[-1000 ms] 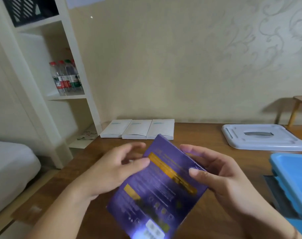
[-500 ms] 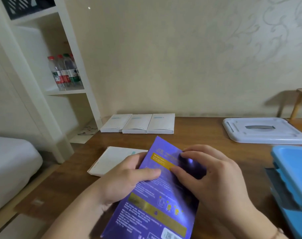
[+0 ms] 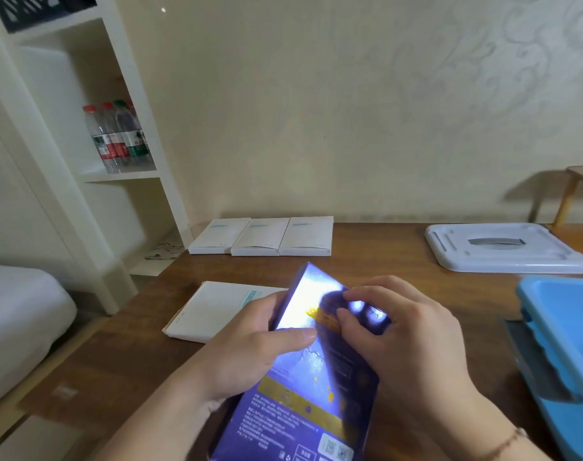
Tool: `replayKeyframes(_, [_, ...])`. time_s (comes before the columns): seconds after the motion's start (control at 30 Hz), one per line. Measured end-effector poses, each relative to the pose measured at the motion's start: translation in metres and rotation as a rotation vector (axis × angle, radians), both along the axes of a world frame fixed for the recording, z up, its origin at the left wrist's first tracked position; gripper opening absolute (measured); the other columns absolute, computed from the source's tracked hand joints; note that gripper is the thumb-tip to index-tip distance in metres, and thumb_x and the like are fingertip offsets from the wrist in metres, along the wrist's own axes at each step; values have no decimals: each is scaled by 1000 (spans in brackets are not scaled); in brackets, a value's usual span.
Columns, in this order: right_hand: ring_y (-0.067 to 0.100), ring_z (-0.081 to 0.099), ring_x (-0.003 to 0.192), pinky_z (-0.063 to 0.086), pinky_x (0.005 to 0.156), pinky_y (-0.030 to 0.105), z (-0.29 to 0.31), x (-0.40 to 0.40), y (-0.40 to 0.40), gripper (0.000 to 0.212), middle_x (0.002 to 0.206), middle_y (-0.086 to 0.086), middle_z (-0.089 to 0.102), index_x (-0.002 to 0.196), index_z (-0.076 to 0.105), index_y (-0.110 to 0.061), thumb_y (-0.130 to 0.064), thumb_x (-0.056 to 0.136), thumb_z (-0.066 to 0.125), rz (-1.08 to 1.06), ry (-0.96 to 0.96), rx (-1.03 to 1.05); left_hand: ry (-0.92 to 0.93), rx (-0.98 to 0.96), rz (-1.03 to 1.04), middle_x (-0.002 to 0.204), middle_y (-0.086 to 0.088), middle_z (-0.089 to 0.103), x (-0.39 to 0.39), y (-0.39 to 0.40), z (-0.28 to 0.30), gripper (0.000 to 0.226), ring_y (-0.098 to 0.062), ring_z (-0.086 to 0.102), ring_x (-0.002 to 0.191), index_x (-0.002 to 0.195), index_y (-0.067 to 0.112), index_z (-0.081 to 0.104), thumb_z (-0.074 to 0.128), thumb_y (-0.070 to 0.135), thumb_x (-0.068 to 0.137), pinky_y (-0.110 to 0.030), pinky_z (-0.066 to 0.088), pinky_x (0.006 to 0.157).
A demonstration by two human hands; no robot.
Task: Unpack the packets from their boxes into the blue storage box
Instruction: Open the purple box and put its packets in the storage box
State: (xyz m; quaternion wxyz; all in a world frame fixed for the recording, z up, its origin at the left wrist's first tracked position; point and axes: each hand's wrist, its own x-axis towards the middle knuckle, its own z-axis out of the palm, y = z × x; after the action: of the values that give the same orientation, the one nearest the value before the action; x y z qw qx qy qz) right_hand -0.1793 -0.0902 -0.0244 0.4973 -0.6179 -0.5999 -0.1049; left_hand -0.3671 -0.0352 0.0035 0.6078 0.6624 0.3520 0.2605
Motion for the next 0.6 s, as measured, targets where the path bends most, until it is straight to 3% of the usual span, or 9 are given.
replayKeyframes(0.07, [4,60,60,50,50,27,-3,2,2,14,88,-26,67,75,72,-36,-27,71,80,-15,1,-2,1,33,17,108,-10,74,0,0,-1,34,-32,71,98,115,17,66,67,21,81,-49,55,88])
replayKeyframes(0.13, [1,61,63,51,53,26,-4,4,3,13,90,-27,68,76,71,-36,-26,74,79,22,33,16,-42,29,11,107,-12,74,0,0,-2,28,-32,71,96,110,18,69,67,19,82,-43,57,82])
replayKeyframes(0.2, [-1,63,68,52,56,25,-3,4,2,8,93,-26,68,80,72,-34,-38,74,76,57,45,28,-83,6,-8,107,-12,74,2,-1,-1,24,-31,72,95,106,22,72,65,17,83,-36,57,76])
replayKeyframes(0.33, [2,65,70,53,56,27,-3,1,0,25,96,-26,68,84,74,-34,-54,69,73,39,29,-2,-59,104,-7,108,-8,74,4,0,-5,26,-29,71,98,110,26,70,65,20,85,-41,56,83])
replayKeyframes(0.5, [5,65,68,53,55,31,-5,3,2,19,92,-25,69,82,74,-33,-45,68,80,41,79,-3,-57,118,-17,113,-8,72,6,1,-8,33,-31,70,102,116,25,67,68,29,82,-52,53,92])
replayKeyframes(0.6, [5,64,65,53,52,30,-5,3,2,17,90,-24,68,82,73,-35,-42,69,81,5,53,19,-67,130,-23,113,-8,72,7,1,-9,33,-30,69,103,116,25,67,68,26,83,-49,54,91])
